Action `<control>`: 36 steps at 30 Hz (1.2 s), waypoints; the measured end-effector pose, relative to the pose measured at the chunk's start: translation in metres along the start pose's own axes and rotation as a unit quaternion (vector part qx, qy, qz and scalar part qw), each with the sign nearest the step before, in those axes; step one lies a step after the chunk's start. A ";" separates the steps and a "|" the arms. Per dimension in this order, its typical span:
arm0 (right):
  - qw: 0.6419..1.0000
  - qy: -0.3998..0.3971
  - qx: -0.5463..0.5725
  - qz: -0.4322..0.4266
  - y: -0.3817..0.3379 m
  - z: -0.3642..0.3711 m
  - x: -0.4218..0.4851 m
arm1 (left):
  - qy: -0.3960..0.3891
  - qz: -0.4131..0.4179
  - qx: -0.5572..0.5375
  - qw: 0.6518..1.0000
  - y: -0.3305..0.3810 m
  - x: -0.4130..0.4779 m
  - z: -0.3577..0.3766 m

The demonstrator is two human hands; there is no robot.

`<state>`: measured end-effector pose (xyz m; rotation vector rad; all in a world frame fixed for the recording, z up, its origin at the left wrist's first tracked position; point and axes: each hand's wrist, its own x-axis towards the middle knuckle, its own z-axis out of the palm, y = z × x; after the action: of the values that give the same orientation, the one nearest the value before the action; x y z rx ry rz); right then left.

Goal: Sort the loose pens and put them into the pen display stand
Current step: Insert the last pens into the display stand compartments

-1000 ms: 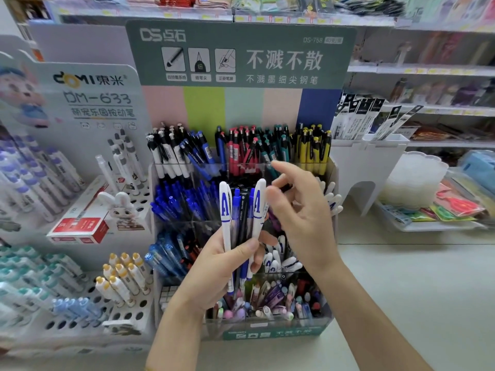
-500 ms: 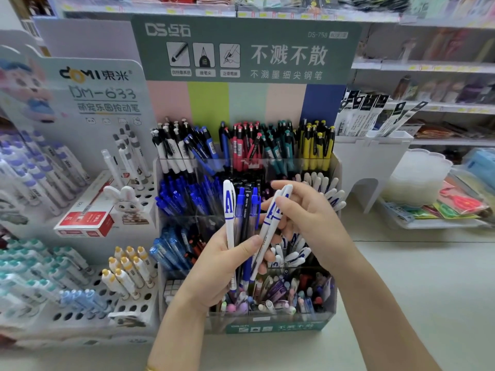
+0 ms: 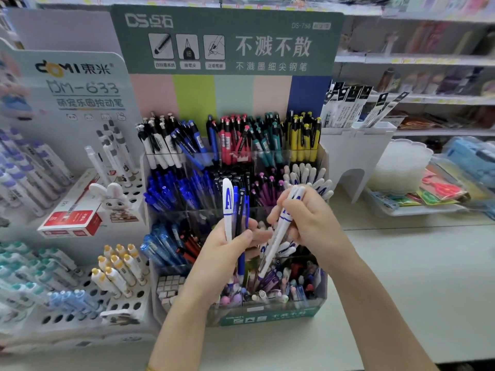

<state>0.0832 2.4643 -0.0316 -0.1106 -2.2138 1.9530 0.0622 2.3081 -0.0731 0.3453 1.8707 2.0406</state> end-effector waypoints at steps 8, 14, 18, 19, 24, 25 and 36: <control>0.998 0.046 0.008 -0.050 0.006 0.004 -0.016 | 0.032 0.088 0.211 0.973 -0.004 -0.002 0.029; 0.988 0.140 0.036 -0.058 0.016 0.002 -0.029 | 0.015 0.086 0.299 0.950 -0.015 -0.008 0.042; 0.983 0.170 -0.022 -0.068 0.025 0.002 -0.035 | 0.010 0.074 0.326 0.942 -0.017 -0.013 0.047; 0.983 0.171 -0.031 -0.066 0.027 0.001 -0.036 | 0.012 0.071 0.335 0.940 -0.016 -0.014 0.047; 0.986 0.162 -0.030 -0.034 0.039 -0.008 -0.032 | 0.031 0.042 0.310 0.949 -0.011 -0.016 0.045; 0.985 0.167 -0.026 -0.030 0.040 -0.011 -0.031 | 0.034 0.038 0.299 0.953 -0.011 -0.016 0.043; 0.971 0.230 0.034 -0.060 0.043 -0.003 -0.045 | 0.170 0.050 0.197 0.964 -0.004 -0.025 -0.007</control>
<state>0.1253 2.4645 -0.0780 -0.3703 -1.8088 1.7237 0.0821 2.2918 -0.0764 0.1978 2.5273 1.8695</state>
